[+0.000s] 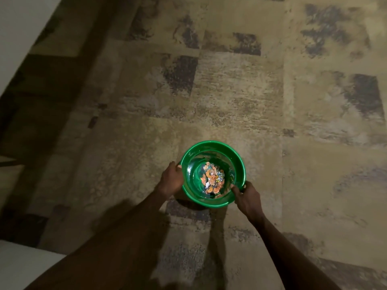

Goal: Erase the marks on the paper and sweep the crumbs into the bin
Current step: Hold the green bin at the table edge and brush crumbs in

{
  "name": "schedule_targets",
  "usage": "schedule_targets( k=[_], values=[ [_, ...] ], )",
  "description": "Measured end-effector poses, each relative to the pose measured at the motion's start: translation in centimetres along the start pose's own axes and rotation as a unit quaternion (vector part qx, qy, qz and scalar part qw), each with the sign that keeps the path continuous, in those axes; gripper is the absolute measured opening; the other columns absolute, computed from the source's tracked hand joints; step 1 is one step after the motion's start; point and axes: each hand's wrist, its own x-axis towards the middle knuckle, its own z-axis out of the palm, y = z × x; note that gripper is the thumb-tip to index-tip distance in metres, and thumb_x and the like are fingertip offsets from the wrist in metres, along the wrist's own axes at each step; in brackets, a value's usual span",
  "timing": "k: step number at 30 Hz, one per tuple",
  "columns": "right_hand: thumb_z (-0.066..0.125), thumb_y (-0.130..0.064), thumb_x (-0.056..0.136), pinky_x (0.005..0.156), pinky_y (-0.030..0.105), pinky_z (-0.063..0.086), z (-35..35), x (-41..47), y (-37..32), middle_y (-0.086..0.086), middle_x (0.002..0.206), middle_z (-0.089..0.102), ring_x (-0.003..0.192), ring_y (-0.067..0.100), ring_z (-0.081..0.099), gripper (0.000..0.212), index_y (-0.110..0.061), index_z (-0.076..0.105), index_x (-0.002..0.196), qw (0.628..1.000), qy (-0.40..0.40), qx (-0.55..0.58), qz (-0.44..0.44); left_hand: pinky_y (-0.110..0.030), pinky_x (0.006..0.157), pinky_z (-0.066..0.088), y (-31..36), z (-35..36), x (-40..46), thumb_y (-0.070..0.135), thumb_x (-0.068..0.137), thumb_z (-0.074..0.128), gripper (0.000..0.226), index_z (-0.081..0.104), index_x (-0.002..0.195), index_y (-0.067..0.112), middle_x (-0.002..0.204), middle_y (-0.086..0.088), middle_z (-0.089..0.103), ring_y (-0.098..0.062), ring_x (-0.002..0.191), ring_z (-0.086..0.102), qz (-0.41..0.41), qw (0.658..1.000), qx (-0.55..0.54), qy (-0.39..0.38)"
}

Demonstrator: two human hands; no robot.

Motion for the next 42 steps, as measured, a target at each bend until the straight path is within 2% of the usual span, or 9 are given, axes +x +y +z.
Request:
schedule_targets(
  k=[3, 6, 9, 15, 27, 30, 33, 38, 42],
  values=[
    [0.059, -0.018, 0.095, 0.077, 0.031, 0.045, 0.8, -0.3, 0.3, 0.019, 0.114, 0.066, 0.100, 0.036, 0.063, 0.036, 0.001, 0.053, 0.126, 0.999, 0.030, 0.027, -0.002, -0.053, 0.096, 0.052, -3.4, 1.4, 3.9, 0.044, 0.089, 0.040, 0.039, 0.067, 0.107, 0.023, 0.114, -0.012, 0.070, -0.032, 0.105, 0.065, -0.004, 0.999, -0.048, -0.001],
    [0.060, -0.013, 0.093, 0.081, 0.038, 0.051, 0.9, -0.5, 0.5, 0.021, 0.116, 0.066, 0.100, 0.036, 0.063, 0.038, 0.002, 0.052, 0.127, 0.999, 0.039, 0.036, -0.001, -0.040, 0.086, 0.057, -2.3, 0.7, 1.9, 0.034, 0.092, 0.045, 0.031, 0.070, 0.096, 0.017, 0.095, -0.007, 0.073, -0.026, 0.091, 0.068, -0.020, 0.996, -0.086, -0.005],
    [0.062, -0.013, 0.090, 0.083, 0.045, 0.055, 0.0, -0.9, -0.2, 0.019, 0.114, 0.067, 0.099, 0.035, 0.064, 0.040, 0.001, 0.053, 0.127, 0.998, 0.042, 0.047, 0.001, -0.031, 0.075, 0.050, -0.3, -0.3, -0.7, 0.026, 0.096, 0.048, 0.027, 0.072, 0.090, 0.017, 0.094, -0.009, 0.074, -0.024, 0.086, 0.067, -0.029, 0.992, -0.123, -0.015],
    [0.062, -0.010, 0.090, 0.080, 0.051, 0.058, -3.8, -4.5, -2.8, 0.018, 0.115, 0.067, 0.094, 0.033, 0.067, 0.039, -0.001, 0.053, 0.127, 0.995, 0.048, 0.082, -0.008, -0.038, 0.081, 0.054, 2.4, -2.8, -5.8, 0.028, 0.101, 0.041, 0.033, 0.070, 0.098, 0.012, 0.097, -0.014, 0.073, -0.031, 0.096, 0.068, -0.031, 0.987, -0.159, -0.003],
    [0.064, -0.009, 0.086, 0.071, 0.042, 0.057, -20.1, -17.6, -16.0, 0.010, 0.093, 0.064, 0.080, 0.030, 0.065, 0.029, -0.006, 0.055, 0.113, 0.987, 0.099, 0.095, -0.082, -0.039, 0.081, 0.051, 13.1, -11.7, -22.0, 0.027, 0.094, 0.050, 0.028, 0.070, 0.076, 0.020, 0.082, -0.008, 0.071, -0.029, 0.086, 0.066, 0.046, 0.970, -0.233, 0.053],
    [0.065, -0.010, 0.084, 0.065, 0.046, 0.059, -24.0, -21.7, -19.2, 0.006, 0.086, 0.065, 0.072, 0.026, 0.066, 0.026, -0.013, 0.047, 0.103, 0.984, 0.104, 0.110, -0.098, -0.029, 0.070, 0.045, 16.4, -14.1, -27.4, 0.018, 0.103, 0.045, 0.028, 0.068, 0.089, 0.013, 0.083, -0.006, 0.067, -0.020, 0.079, 0.061, 0.076, 0.966, -0.237, 0.068],
    [0.065, -0.011, 0.083, 0.064, 0.046, 0.060, -27.5, -25.5, -22.1, 0.004, 0.086, 0.064, 0.073, 0.023, 0.067, 0.030, -0.013, 0.043, 0.103, 0.981, 0.102, 0.126, -0.106, -0.032, 0.080, 0.047, 18.7, -16.3, -31.3, 0.018, 0.104, 0.044, 0.028, 0.070, 0.101, 0.008, 0.096, -0.009, 0.069, -0.026, 0.091, 0.063, 0.111, 0.964, -0.221, 0.101],
    [0.063, -0.011, 0.085, 0.063, 0.031, 0.052, -32.0, -31.9, -26.2, 0.009, 0.096, 0.064, 0.078, 0.021, 0.063, 0.031, -0.011, 0.040, 0.105, 0.978, 0.101, 0.140, -0.115, -0.045, 0.087, 0.054, 21.3, -20.1, -36.2, 0.035, 0.097, 0.043, 0.037, 0.068, 0.096, 0.008, 0.093, -0.014, 0.071, -0.033, 0.091, 0.067, 0.157, 0.960, -0.199, 0.116],
    [0.062, -0.010, 0.087, 0.070, 0.038, 0.055, -35.0, -36.9, -29.3, 0.004, 0.093, 0.058, 0.078, 0.018, 0.060, 0.032, -0.007, 0.038, 0.107, 0.975, 0.097, 0.153, -0.132, -0.039, 0.080, 0.051, 24.1, -23.6, -41.9, 0.016, 0.104, 0.041, 0.031, 0.067, 0.087, 0.012, 0.091, -0.017, 0.070, -0.029, 0.082, 0.064, 0.184, 0.953, -0.205, 0.126]
  ],
)
